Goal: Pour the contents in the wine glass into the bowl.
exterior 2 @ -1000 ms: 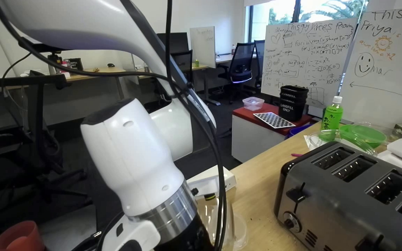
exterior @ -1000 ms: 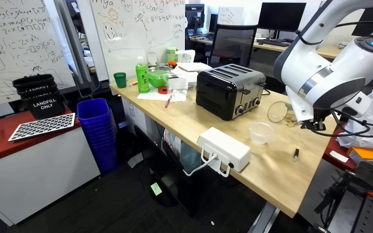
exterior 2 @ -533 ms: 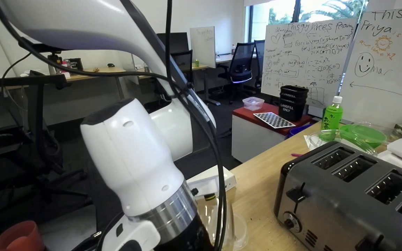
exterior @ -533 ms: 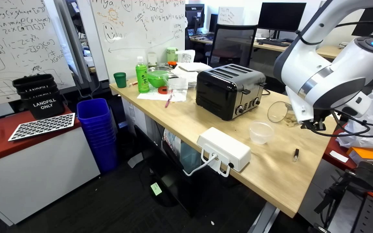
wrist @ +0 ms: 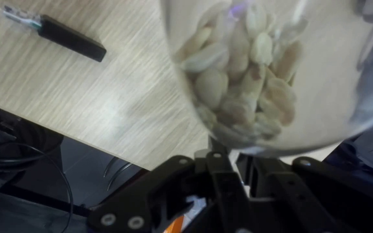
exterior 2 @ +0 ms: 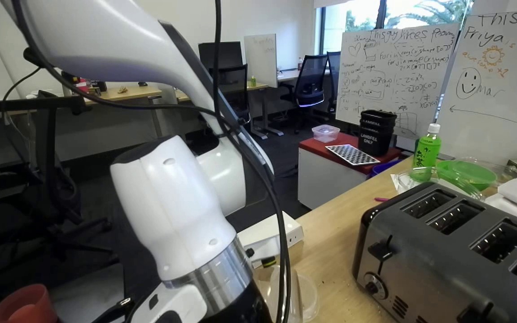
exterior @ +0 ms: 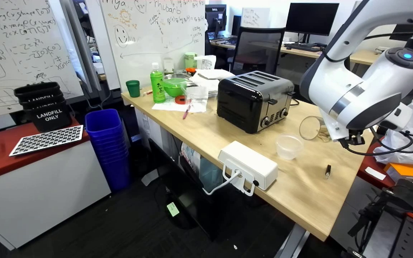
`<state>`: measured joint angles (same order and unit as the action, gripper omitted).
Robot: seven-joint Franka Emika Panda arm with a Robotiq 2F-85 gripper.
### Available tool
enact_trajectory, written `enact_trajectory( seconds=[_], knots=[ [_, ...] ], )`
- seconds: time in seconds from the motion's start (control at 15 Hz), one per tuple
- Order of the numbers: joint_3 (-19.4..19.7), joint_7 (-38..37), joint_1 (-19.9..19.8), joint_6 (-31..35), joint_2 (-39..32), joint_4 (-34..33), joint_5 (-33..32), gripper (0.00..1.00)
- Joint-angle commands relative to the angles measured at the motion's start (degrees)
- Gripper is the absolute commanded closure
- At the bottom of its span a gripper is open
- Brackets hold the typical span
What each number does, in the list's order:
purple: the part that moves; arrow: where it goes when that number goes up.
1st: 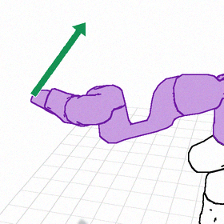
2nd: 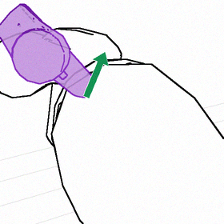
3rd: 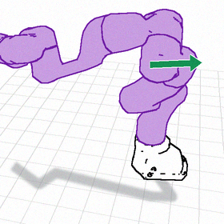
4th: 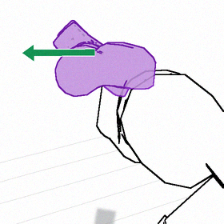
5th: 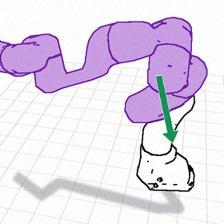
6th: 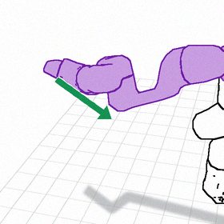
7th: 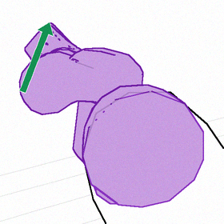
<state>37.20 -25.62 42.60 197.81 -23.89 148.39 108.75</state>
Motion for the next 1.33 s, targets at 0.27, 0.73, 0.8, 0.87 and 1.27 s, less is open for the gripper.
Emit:
enact_trajectory(
  seconds=[0.27,0.73,0.8,0.87,1.27],
  knots=[
    [7.08,0.37,10.63,0.03,-6.27,-1.70,2.27,0.96],
    [9.96,1.00,12.90,0.03,-9.24,-2.79,3.45,0.96],
    [10.42,0.86,13.43,0.03,-9.87,-3.00,3.82,0.96],
    [10.70,0.98,13.76,0.03,-10.30,-3.20,4.22,0.96],
    [12.29,2.42,16.61,0.04,-13.56,-4.55,7.58,0.96]
  ],
)
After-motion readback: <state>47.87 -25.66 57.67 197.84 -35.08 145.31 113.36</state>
